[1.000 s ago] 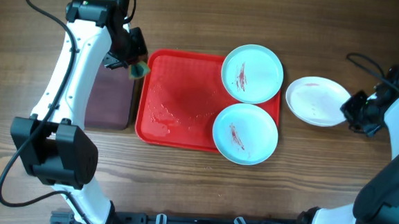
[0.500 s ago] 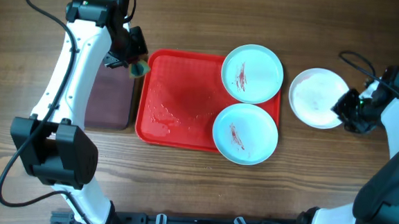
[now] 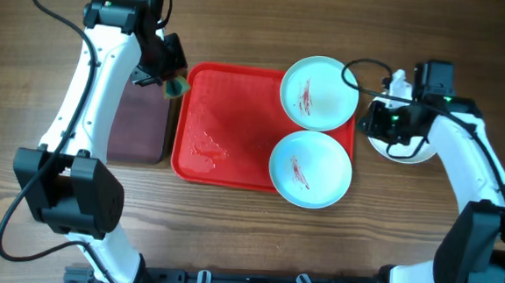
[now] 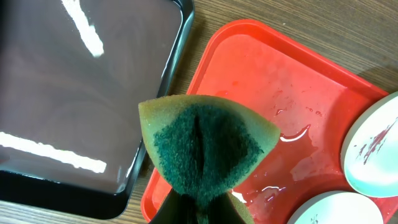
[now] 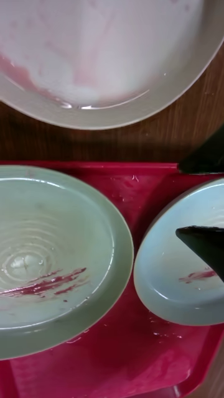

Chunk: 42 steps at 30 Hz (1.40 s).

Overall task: Clean dirty plates on tray and stack at the side
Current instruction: 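Set the white plate on the table right of the tray, release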

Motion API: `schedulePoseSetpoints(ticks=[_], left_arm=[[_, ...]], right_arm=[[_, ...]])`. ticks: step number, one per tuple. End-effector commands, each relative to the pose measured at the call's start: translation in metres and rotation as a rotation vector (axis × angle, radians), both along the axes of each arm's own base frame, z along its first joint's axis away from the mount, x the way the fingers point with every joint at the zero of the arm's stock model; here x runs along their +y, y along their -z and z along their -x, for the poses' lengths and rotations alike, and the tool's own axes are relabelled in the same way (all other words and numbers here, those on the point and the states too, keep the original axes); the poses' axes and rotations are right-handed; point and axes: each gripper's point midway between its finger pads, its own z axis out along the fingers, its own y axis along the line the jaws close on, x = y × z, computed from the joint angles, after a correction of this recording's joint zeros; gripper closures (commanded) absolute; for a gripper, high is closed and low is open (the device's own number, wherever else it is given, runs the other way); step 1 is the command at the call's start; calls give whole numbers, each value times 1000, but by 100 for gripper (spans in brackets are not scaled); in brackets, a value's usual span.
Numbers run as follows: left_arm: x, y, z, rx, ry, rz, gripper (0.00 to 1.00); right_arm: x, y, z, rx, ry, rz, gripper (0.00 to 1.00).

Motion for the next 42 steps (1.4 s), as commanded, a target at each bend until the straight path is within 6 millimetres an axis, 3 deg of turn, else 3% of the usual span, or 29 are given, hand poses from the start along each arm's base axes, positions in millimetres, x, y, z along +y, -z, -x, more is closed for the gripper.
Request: schedulePoseSetpoints(ticks=[1,10,14,19,28,33,34,35,42], left_arm=[[-3,5,0,13,18,14,96],[-3,5,-1,9,18,15,96],[-3,5,-1,6,18,15,96],[-3,5,-1,6,18,15,96],[-3,5,-2,2,18,15,96],[-3,5,-2,2,18,15,96],[-3,5,-2,2,18,15,96],[-3,5,-2,2,18,15,96],[-3,5,-1,6,19,15,96]], right_arm=[[-6,28,4,55,-17,83,72],[-4,80,6,162,-50,74,76],[-2,81,-1,129,-64,64,81],[-3,80,-10,93,-64,67,96],[-3,72,-41,-56,-97,83,96],[2,71,-38,-48,-105,51,93],[5,67,-36,-38,-110,32,75],[8,62,-35,-25,-113,15,71],[9,-4,-24,71,-81,-9,66]])
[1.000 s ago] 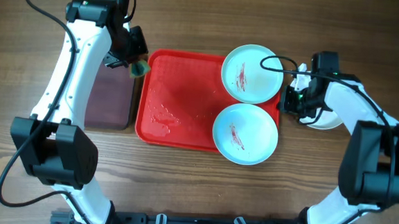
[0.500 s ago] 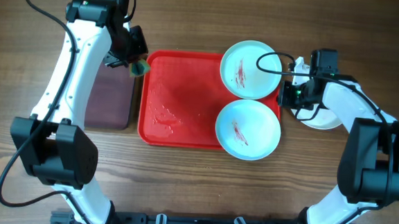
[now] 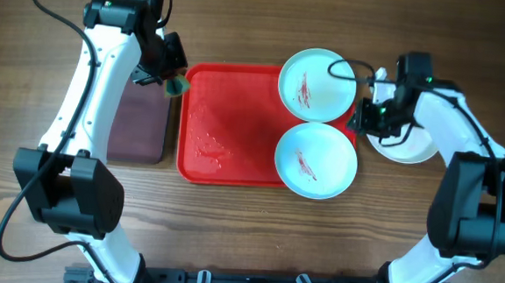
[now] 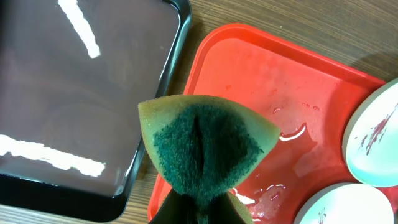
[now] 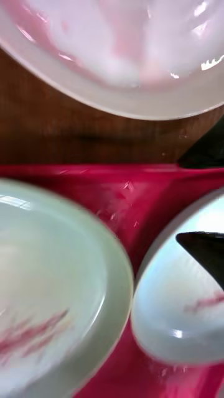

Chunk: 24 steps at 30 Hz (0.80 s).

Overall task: Clean dirty plates on tray and stack at the side
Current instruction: 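Set the white plate on the table right of the tray, release, then move right gripper to grasp the rim of the lower blue plate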

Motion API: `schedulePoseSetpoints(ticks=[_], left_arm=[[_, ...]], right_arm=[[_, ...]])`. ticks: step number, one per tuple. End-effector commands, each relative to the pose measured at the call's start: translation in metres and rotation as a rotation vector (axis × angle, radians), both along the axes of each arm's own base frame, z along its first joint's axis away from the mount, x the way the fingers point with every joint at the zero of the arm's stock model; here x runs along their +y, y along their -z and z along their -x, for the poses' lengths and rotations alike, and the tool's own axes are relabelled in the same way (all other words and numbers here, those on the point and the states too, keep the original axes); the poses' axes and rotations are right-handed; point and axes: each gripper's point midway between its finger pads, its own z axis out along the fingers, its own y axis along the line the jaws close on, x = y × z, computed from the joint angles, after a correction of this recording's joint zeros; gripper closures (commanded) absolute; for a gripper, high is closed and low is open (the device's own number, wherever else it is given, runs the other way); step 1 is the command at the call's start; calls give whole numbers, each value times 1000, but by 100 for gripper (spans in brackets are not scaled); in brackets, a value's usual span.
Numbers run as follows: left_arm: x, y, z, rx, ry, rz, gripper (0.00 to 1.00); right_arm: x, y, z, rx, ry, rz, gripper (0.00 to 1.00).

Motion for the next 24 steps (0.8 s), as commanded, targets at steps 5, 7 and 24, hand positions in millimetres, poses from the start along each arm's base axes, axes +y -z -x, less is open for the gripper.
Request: schedulePoseSetpoints(ticks=[5,7,24], left_arm=[[-2,5,1,16,18,10,96],[-2,5,1,16,18,10,96],[-4,5,1,16,20,18,96]], right_arm=[[-7,-31,42,179,87,37,67],[-17,-20,58,235,86,105,68],[-11,21,77,246,80,77,80]])
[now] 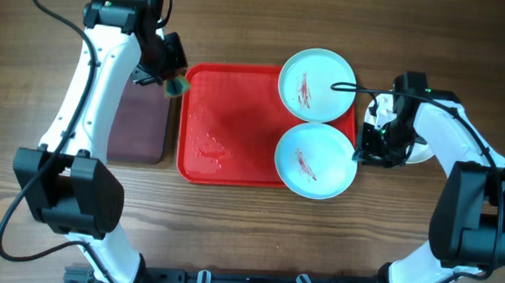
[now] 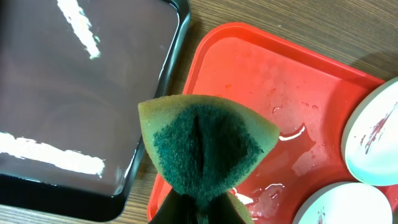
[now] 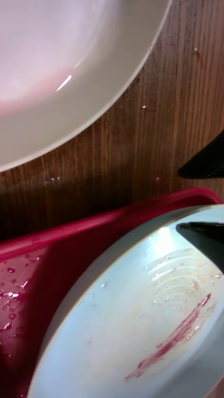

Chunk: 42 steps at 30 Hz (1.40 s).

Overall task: Clean dirty plates on tray and stack at the side
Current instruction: 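Move right gripper to grasp the rim of the lower blue plate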

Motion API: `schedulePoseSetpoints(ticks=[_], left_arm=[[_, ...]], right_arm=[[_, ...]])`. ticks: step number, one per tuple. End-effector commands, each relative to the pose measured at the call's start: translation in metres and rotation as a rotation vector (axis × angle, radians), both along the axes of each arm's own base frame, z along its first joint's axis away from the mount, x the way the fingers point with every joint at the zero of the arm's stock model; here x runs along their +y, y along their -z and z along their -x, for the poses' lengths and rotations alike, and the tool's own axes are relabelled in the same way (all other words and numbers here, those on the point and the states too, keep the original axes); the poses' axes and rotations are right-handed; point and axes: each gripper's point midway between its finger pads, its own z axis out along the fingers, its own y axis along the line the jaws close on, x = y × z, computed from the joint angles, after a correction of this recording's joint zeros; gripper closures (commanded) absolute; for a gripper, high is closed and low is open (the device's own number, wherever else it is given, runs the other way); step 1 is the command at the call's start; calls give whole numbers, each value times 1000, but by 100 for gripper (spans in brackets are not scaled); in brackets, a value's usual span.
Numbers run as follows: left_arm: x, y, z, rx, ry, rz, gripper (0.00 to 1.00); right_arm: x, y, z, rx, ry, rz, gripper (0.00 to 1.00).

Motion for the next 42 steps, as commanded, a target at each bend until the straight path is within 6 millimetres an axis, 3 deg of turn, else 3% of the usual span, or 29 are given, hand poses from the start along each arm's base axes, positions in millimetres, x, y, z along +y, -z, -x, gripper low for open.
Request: schedulePoseSetpoints(ticks=[1,4,6,10,18,24,28,34,39,42], left_arm=[[-3,5,1,15,19,14,96],[-3,5,1,15,19,15,96],[-4,5,1,15,20,18,96],[-4,5,1,15,20,18,96],[-5,5,1,15,22,25,96],[-5,5,0,12,22,26,96],[-5,5,0,13,22,26,96],[-5,5,0,13,22,26,96],[-5,5,0,12,22,25,96],[-5,5,0,12,22,25,96]], right_arm=[[3,3,4,-7,1,-18,81],[8,6,5,-17,-19,-48,85],[8,6,5,-20,-19,-48,96],[8,4,6,-15,-16,-53,96],[34,-43,0,-138,-23,-171,96],[81,-45,-24,-218,57,-113,96],[133,-48,-36,-314,139,-49,96],[163,-40,-24,-368,232,48,96],[178,-9,-28,-342,241,25,96],[200,7,-26,-289,184,-62,96]])
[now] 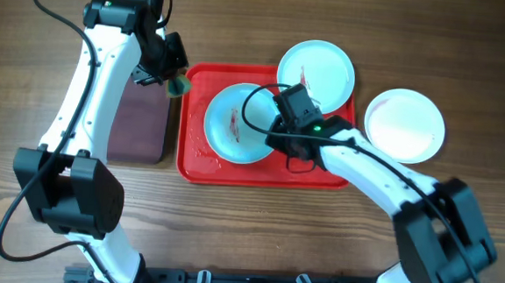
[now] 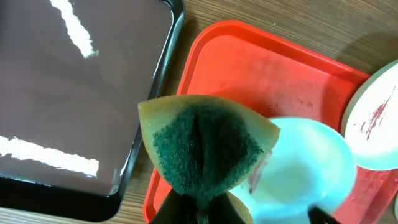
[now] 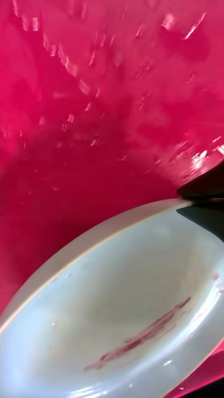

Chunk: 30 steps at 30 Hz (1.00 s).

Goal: Clean dirty plates on tray and stack at the side

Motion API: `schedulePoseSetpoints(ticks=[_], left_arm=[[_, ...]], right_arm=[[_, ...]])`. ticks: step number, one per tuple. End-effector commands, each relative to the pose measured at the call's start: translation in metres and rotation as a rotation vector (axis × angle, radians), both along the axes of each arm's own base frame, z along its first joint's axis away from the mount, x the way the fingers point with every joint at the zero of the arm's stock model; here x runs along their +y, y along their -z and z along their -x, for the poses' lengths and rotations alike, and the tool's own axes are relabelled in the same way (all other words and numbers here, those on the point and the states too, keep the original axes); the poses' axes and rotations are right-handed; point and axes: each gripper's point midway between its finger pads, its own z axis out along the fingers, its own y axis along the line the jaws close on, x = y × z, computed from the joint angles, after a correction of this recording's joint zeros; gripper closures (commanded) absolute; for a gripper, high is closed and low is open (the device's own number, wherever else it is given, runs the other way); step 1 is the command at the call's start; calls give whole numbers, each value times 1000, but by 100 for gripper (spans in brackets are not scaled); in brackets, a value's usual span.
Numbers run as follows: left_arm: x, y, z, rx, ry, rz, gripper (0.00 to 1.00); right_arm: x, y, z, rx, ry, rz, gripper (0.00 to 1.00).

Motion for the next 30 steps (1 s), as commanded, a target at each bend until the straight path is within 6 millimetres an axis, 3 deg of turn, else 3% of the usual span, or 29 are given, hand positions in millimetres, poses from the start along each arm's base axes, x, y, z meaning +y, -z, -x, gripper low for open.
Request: schedulePoseSetpoints(ticks=[1,3,6,14,19,25,26,30], left_arm=[[-2,5,0,10,18,7,96],[-2,5,0,10,17,7,96],[-2,5,0,10,17,8,96],[-2,5,0,10,18,8,96],[-5,9,0,22,26,6,96],[-29,18,4,45,85,2,96],[-37,21,7,54,104,0,96],[-45,36,17,121,129,-12,96]], right_arm=[[15,23,10,75,-40,-54,96],[15,27,11,84,-41,-50,93],[22,23,6,32,-150,-56,69],[13,27,-22,-121,-350,25,63],[22,41,-23,-123,-409,2,65],[28,47,-26,-114,-379,-38,87],[28,47,-24,-105,-372,-46,96],[27,47,-22,-60,-313,-96,96]])
